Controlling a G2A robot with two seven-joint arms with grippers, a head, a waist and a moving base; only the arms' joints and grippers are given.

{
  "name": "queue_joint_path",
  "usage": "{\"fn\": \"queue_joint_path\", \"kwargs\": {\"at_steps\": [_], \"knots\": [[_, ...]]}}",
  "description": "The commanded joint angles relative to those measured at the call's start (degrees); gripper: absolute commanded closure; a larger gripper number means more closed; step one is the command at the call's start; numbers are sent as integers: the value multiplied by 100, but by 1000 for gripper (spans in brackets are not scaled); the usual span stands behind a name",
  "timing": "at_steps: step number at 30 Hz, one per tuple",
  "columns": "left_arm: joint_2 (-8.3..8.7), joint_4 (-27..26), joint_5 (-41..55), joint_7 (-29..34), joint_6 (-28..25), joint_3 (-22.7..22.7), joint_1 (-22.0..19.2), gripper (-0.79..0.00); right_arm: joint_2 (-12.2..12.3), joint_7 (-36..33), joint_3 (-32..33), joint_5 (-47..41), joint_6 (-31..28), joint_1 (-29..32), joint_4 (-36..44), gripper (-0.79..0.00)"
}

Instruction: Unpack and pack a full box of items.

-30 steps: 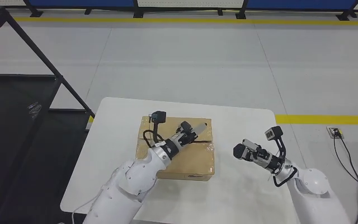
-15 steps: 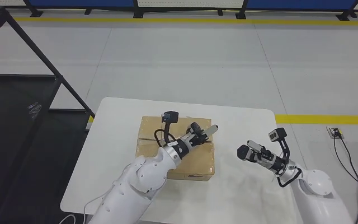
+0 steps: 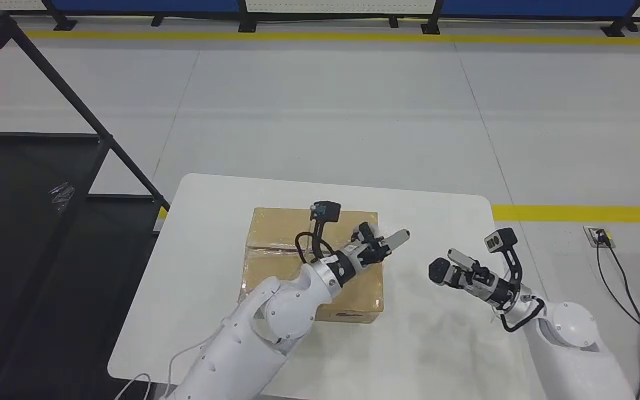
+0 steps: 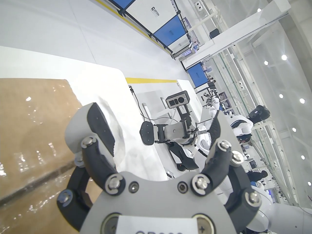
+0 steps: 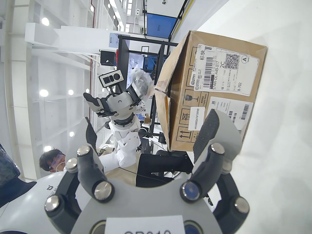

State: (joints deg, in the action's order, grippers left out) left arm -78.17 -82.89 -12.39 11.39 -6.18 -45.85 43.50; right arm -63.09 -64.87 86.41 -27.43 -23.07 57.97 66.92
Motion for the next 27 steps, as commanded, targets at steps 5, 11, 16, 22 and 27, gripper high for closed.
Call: {"fn": "queue_joint_path", "kwargs": {"at_steps": [5, 11, 16, 22, 27], "knots": [[-125, 144, -1, -57, -109, 154, -60, -785, 22, -6, -1, -47, -33, -15, -52, -785], [-240, 253, -39, -164, -214, 262, -97, -785, 44, -19, 6, -99, -72, -10, -98, -785], [-322, 281, -75, -152, -299, 335, -105, -785, 68, -42, 44, -161, -127, 35, -108, -785], [-391, 204, -58, -91, -411, 330, -66, -785, 94, -32, 91, -244, -177, 99, -81, -785], [-408, -11, -14, 42, -436, 226, 25, -785, 114, -18, 116, -281, -201, 142, -20, -785]]}}
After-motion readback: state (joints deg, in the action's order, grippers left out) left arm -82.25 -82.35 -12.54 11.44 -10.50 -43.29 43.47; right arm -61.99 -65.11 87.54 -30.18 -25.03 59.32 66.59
